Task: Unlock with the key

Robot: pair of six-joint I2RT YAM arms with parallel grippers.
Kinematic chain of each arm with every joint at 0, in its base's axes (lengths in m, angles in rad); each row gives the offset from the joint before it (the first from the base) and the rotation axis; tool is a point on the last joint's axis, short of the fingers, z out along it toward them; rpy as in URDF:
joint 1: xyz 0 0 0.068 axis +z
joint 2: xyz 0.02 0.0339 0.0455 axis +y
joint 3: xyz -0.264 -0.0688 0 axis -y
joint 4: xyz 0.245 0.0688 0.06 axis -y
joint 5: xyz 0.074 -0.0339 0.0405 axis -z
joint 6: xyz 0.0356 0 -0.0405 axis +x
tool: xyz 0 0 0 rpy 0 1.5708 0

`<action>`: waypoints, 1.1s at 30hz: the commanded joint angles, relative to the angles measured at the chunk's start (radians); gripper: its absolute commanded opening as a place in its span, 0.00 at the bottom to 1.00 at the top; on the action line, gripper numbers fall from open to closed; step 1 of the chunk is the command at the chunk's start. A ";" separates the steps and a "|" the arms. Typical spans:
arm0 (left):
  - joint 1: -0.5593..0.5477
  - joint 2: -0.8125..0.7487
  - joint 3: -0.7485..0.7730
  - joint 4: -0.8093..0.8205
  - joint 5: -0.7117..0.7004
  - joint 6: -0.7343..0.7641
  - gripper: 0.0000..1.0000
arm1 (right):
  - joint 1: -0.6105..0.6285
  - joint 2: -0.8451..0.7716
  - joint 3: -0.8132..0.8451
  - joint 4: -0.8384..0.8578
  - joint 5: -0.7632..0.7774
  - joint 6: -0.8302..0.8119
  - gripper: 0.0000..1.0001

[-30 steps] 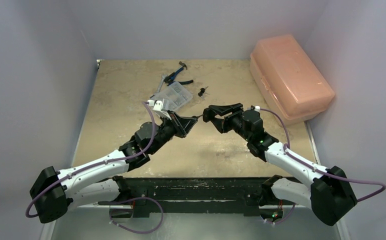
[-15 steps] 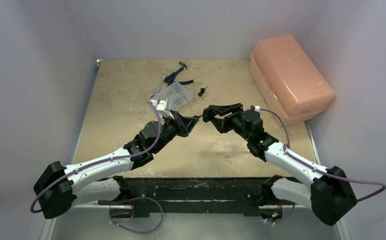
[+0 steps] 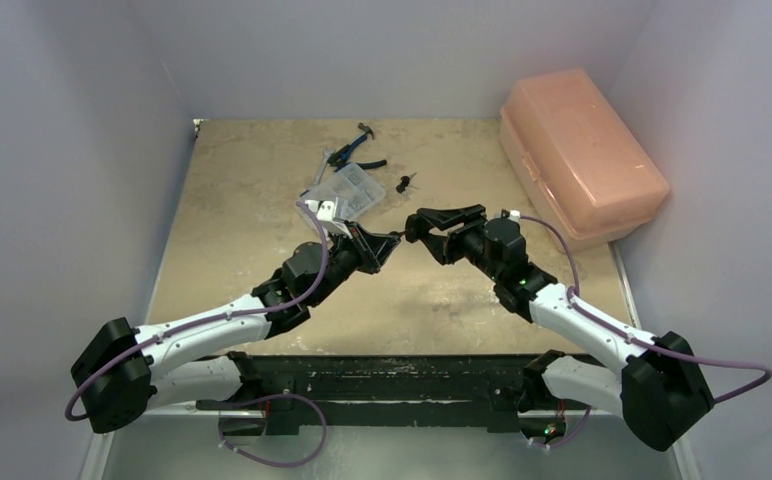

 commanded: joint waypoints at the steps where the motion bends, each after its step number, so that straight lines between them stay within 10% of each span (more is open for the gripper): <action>1: -0.006 0.003 -0.006 0.060 0.004 -0.007 0.00 | 0.000 -0.011 0.074 0.105 0.007 0.034 0.00; 33: -0.006 0.059 0.026 0.114 0.012 -0.022 0.00 | 0.014 0.007 0.073 0.111 0.008 -0.033 0.00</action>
